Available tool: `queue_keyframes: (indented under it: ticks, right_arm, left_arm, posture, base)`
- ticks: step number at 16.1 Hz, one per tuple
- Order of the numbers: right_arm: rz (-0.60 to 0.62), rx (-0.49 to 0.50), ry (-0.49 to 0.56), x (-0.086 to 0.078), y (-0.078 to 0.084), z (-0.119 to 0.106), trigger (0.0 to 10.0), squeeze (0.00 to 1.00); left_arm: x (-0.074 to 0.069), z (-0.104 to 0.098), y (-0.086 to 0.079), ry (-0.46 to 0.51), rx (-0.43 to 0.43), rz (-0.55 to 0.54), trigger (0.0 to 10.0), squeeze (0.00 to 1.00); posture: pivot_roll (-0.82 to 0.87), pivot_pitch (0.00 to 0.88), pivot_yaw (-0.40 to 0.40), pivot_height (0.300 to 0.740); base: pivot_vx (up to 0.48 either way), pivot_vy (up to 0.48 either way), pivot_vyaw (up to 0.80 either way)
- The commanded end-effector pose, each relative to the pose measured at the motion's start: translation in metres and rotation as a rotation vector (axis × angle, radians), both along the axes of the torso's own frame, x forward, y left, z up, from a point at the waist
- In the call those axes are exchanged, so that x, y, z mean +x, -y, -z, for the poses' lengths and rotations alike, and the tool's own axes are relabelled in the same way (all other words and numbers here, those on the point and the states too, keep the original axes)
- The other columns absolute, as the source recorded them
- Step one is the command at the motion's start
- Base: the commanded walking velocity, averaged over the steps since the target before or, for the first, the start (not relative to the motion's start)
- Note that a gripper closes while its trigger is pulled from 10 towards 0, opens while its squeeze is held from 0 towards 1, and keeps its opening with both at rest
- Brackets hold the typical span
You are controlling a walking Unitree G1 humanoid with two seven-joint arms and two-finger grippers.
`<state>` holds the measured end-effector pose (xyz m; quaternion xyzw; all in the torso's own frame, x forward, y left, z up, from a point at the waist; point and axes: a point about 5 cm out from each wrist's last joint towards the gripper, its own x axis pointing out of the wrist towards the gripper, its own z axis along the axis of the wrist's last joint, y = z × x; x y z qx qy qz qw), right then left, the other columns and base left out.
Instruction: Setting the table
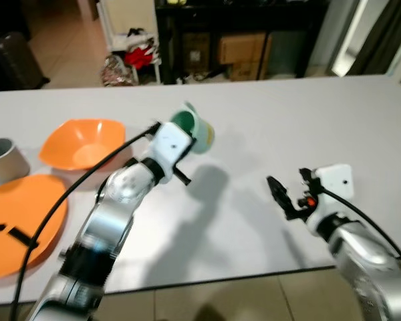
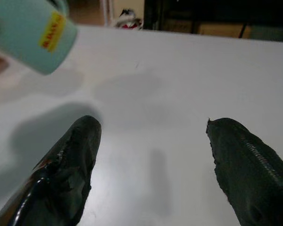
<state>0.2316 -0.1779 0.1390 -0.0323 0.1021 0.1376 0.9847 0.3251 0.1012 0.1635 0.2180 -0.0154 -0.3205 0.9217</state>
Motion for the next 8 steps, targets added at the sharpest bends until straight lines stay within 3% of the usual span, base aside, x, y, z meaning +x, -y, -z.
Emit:
queue_keyframes:
  ticks: [1,4,6,8]
  right_arm:
    - [-0.045,-0.002,0.011,-0.005,0.000,-0.007,10.0,0.00]
    - [-0.110,-0.037,0.007,-0.014,0.004,-0.012,10.0,0.00]
    - [-0.175,-0.082,-0.032,-0.027,0.010,-0.013,10.0,0.00]
    - [-0.192,-0.114,-0.052,-0.035,0.014,-0.013,10.0,0.00]
  left_arm:
    - [0.008,-0.008,0.014,0.017,0.042,0.102,10.0,0.00]
    - [0.025,-0.015,0.026,0.001,0.120,0.208,10.0,0.00]
    - [0.041,-0.019,0.038,0.004,0.261,0.306,10.0,0.00]
    - [0.053,-0.025,0.041,0.022,0.369,0.306,10.0,0.00]
  posture:
    - [-0.11,0.000,0.069,0.740]
    - [-0.14,0.000,0.091,0.740]
    - [-0.18,0.000,0.107,0.740]
    - [-0.20,0.000,0.119,0.740]
  base:
    - [0.000,0.000,0.00]
    - [0.000,0.000,0.00]
    - [0.000,0.000,0.00]
    - [0.000,0.000,0.00]
